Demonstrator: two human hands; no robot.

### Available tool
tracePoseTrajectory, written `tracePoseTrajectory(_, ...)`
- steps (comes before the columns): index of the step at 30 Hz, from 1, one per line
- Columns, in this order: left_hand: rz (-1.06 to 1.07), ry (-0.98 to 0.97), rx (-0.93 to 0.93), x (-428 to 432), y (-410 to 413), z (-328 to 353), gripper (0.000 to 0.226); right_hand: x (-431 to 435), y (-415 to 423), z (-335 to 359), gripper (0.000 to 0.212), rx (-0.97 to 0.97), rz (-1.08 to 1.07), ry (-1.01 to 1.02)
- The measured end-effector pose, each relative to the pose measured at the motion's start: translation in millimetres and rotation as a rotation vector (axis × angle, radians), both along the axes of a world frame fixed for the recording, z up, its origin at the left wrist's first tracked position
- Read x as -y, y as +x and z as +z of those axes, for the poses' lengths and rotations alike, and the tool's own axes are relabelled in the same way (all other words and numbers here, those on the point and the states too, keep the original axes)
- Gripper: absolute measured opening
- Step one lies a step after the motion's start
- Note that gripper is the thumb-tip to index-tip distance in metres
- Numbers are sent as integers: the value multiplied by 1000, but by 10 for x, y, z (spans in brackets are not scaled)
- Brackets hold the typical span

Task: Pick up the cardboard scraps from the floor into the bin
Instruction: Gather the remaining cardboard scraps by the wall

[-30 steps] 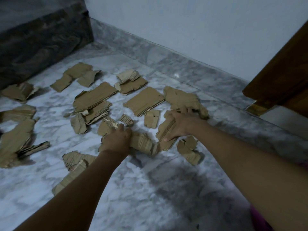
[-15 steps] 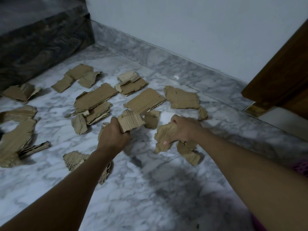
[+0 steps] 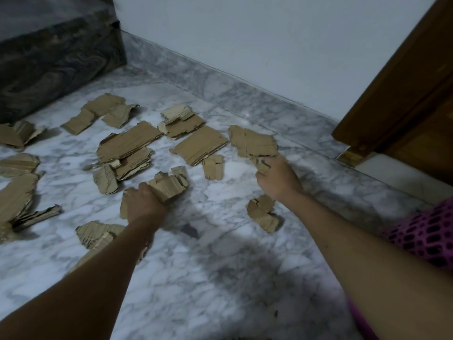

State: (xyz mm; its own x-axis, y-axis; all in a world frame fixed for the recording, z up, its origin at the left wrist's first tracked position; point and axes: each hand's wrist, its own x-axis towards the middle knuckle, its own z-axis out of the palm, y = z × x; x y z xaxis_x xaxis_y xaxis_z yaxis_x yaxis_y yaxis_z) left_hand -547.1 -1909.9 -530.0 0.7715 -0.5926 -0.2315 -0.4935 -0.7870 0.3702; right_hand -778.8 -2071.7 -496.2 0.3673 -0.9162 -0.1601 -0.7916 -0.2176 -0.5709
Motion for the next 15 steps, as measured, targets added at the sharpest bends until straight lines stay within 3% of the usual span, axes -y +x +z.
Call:
tracePoseTrajectory(4, -59, 25, 53, -41, -8, -29, 53, -291, -107, -197, 16, -232, 6, 3)
tracePoseTrajectory(5, -62, 46, 48, -42, -16, -22, 55, -352, -130, -265, 21, -276, 9, 47)
tracePoseTrajectory(7, -71, 81, 31, -45, -38, -9, 61, -471, -163, -354, 61, -343, 17, 230)
tracePoseTrajectory(9, -96, 92, 21, -70, -58, -22, 70, -586, -178, -385, 78, -442, 71, 257)
tracePoseTrajectory(12, -96, 73, 8, -117, -27, -66, 80, -661, -179, -359, 53, -480, 95, 89)
tracePoseTrajectory(15, -61, 11, -41, -165, 63, -87, 75, -670, -163, -358, 30, -391, 32, 117)
